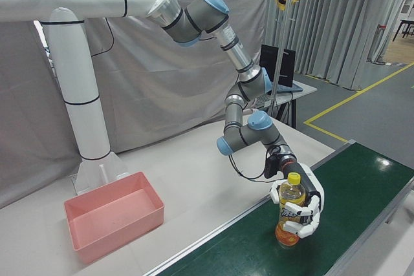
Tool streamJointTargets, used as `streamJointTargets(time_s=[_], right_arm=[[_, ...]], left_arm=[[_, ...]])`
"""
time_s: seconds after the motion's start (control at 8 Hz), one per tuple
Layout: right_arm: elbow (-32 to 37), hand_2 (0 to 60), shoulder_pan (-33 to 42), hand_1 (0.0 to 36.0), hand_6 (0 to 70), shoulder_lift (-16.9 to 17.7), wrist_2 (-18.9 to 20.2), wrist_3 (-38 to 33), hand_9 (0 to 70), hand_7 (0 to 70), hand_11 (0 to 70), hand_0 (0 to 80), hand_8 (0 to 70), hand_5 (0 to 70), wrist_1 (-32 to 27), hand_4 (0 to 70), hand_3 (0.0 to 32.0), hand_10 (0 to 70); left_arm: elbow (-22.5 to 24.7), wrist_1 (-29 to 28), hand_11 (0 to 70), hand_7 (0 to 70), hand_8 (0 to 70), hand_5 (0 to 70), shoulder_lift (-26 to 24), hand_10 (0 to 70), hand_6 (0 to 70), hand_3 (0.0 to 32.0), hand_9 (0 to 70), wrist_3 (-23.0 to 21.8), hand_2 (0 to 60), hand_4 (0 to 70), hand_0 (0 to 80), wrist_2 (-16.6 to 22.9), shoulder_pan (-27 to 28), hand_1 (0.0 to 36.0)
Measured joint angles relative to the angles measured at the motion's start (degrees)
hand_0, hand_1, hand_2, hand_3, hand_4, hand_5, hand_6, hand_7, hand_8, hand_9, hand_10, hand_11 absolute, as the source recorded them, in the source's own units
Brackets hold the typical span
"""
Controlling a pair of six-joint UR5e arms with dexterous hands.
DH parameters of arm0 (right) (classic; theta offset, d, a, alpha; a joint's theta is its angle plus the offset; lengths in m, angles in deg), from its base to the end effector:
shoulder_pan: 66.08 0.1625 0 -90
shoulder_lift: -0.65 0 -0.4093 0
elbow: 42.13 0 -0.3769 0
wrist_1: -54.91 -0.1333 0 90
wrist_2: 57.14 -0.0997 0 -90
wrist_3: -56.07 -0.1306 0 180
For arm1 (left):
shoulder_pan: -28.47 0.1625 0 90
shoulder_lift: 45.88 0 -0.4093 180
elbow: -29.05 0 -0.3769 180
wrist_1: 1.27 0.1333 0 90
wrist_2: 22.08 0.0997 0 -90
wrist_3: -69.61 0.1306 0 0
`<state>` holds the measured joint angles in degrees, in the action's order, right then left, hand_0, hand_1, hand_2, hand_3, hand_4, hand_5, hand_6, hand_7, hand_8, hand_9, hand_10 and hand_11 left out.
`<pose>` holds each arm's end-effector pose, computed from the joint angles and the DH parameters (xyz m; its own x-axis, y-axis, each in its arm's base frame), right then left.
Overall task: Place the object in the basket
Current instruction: 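Lift the bottle with the left hand and carry it over the pink tray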
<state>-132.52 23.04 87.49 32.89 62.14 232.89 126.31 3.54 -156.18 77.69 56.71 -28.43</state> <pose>0.1249 -0.5404 0.6344 -0.9944 0.0055 0.1053 -0.1042 0.0982 -0.9897 0.2127 -0.6168 0.4144 -0.9402 -0.3361 -0.0552 -0.0798 0.3749 -0.9236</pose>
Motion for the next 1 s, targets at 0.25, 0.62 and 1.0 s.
streamJointTargets(time_s=[0.25, 0.62, 1.0], right_arm=[[-0.09, 0.0, 0.00, 0.0, 0.0, 0.00, 0.00, 0.00, 0.0, 0.0, 0.0, 0.0, 0.0, 0.0, 0.00, 0.0, 0.0, 0.0], [-0.19, 0.0, 0.00, 0.0, 0.0, 0.00, 0.05, 0.00, 0.0, 0.0, 0.0, 0.0, 0.0, 0.0, 0.00, 0.0, 0.0, 0.0], [-0.16, 0.0, 0.00, 0.0, 0.0, 0.00, 0.05, 0.00, 0.0, 0.0, 0.0, 0.0, 0.0, 0.0, 0.00, 0.0, 0.0, 0.0]], left_arm=[[1.61, 2.55, 70.0, 70.0, 70.0, 70.0, -0.68, 65.9, 70.0, 0.0, 70.0, 0.02, 60.0, 70.0, 80.0, 0.26, -0.03, 36.0], [10.40, 8.47, 70.0, 70.0, 70.0, 70.0, -0.57, 63.5, 70.0, 0.0, 70.0, 0.35, 60.0, 70.0, 80.0, 2.01, 0.57, 36.0], [20.02, 12.73, 70.0, 70.0, 70.0, 70.0, -0.06, 61.8, 70.0, 0.0, 70.0, 2.10, 60.0, 70.0, 80.0, 4.42, 11.10, 36.0]])
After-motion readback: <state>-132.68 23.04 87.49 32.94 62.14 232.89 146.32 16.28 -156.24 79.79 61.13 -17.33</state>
